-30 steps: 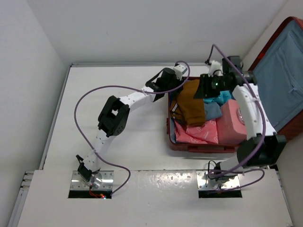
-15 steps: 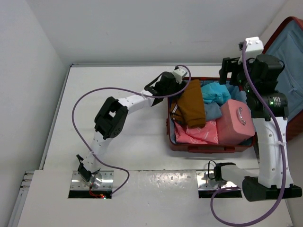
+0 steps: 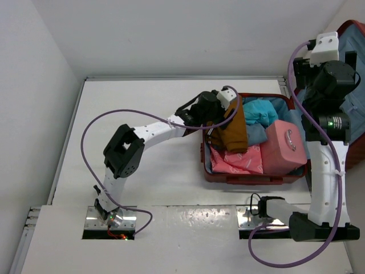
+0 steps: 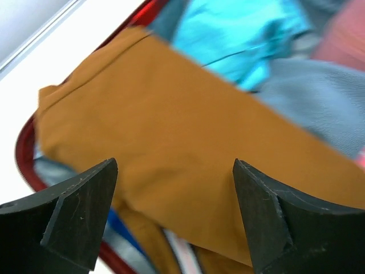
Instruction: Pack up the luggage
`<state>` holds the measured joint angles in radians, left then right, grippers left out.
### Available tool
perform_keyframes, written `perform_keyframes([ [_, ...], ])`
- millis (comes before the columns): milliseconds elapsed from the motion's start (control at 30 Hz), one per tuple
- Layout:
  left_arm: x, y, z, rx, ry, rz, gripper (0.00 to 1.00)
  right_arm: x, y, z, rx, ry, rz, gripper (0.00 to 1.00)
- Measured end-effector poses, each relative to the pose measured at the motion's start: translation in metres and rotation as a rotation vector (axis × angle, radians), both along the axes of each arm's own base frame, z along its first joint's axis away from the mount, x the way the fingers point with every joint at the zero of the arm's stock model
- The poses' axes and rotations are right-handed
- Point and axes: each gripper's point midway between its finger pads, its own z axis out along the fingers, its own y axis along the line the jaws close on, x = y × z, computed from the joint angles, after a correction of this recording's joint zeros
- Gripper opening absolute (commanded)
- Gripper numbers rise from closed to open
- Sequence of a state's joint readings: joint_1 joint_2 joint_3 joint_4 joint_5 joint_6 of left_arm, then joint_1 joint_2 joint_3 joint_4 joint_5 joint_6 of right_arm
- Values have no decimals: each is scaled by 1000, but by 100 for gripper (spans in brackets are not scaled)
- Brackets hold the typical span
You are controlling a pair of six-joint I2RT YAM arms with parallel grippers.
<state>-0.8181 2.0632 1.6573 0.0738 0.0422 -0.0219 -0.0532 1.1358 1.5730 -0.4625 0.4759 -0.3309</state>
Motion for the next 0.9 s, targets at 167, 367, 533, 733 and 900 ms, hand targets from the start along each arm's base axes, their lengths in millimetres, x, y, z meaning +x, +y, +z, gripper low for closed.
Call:
perform_keyframes([
  [167, -22, -11, 20, -11, -16, -58, 88, -10, -20, 9, -102, 30, -76, 89],
  [367, -22, -3, 39, -22, -35, -50, 88, -18, -49, 27, -181, 52, -162, 86],
  [533, -25, 1, 56, -38, -50, -49, 89, -23, -86, 50, -237, 65, -255, 86],
  [733, -27, 9, 61, -34, -48, -44, 91, -17, -118, 64, -314, 122, -308, 84],
  [900, -21, 18, 57, -21, -33, -24, 91, -11, -138, 58, -342, 209, -329, 73],
])
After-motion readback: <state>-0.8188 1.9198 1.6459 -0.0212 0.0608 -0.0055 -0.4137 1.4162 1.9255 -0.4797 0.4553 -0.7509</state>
